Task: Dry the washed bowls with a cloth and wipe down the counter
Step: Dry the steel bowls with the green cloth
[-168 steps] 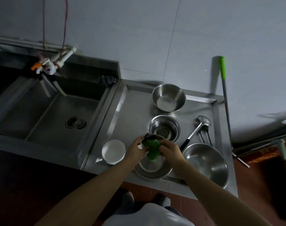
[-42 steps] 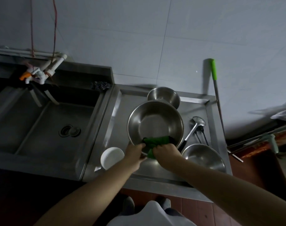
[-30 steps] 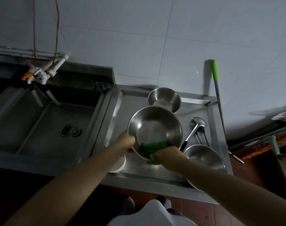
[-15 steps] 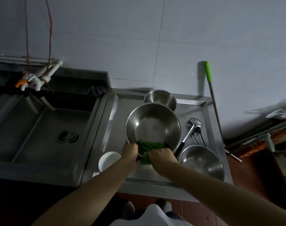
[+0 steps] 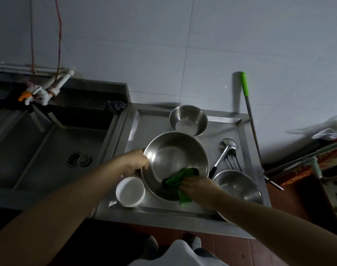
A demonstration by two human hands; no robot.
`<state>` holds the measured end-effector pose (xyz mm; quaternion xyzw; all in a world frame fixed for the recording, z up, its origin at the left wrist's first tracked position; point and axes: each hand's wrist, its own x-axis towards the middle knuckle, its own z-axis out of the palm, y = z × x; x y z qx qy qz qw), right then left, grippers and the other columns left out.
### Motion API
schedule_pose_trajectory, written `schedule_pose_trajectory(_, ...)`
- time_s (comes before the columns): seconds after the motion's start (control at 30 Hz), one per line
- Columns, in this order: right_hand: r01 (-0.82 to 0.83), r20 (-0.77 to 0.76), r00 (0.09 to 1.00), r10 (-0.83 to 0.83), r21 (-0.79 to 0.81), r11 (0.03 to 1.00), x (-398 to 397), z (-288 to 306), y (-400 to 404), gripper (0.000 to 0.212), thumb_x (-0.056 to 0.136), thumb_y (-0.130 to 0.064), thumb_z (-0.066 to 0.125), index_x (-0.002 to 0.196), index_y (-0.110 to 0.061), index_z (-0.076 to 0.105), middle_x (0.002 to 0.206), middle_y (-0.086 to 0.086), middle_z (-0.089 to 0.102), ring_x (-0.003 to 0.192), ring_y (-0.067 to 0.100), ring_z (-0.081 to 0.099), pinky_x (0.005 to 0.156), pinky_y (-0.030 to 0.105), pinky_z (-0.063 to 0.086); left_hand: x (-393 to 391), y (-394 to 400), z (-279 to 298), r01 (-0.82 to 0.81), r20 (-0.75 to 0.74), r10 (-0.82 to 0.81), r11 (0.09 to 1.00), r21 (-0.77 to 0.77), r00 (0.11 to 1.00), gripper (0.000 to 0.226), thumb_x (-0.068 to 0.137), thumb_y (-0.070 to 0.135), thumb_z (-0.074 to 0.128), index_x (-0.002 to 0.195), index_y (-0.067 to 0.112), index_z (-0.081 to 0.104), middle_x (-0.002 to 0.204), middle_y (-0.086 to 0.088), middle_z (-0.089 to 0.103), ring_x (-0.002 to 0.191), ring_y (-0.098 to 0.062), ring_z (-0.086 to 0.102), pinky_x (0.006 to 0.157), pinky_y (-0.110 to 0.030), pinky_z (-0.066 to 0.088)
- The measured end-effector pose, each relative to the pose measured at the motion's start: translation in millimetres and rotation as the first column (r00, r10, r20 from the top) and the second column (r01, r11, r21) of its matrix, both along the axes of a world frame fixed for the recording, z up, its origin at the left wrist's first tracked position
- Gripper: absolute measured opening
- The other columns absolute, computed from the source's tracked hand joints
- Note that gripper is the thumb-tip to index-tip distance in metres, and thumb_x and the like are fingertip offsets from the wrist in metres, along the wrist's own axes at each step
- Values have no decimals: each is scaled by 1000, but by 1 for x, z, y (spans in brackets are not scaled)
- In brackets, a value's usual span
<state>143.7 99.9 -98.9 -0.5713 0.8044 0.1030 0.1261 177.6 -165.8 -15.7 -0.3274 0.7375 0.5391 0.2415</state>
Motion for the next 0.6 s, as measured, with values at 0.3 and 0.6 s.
schedule_pose_trajectory(0.3,261,0,965,-263,101,960,4,24,-29,24,95,-17,53,116,-20,63,113,1,70,100,26,68,80,37,54,28,66,-42,-450,-57,511,800,397,858,29,91,-5,57,116,9,60,86,-13,68,76,-26,69,63,-34,59)
schedule_pose_trajectory(0.6,236,172,956,-239,38,971,16,17,-39,55,96,-15,55,148,-18,39,142,4,54,117,26,61,90,40,54,16,55,-51,-405,-92,428,893,198,899,33,92,-2,49,116,18,61,102,-19,67,91,-34,68,79,-51,61)
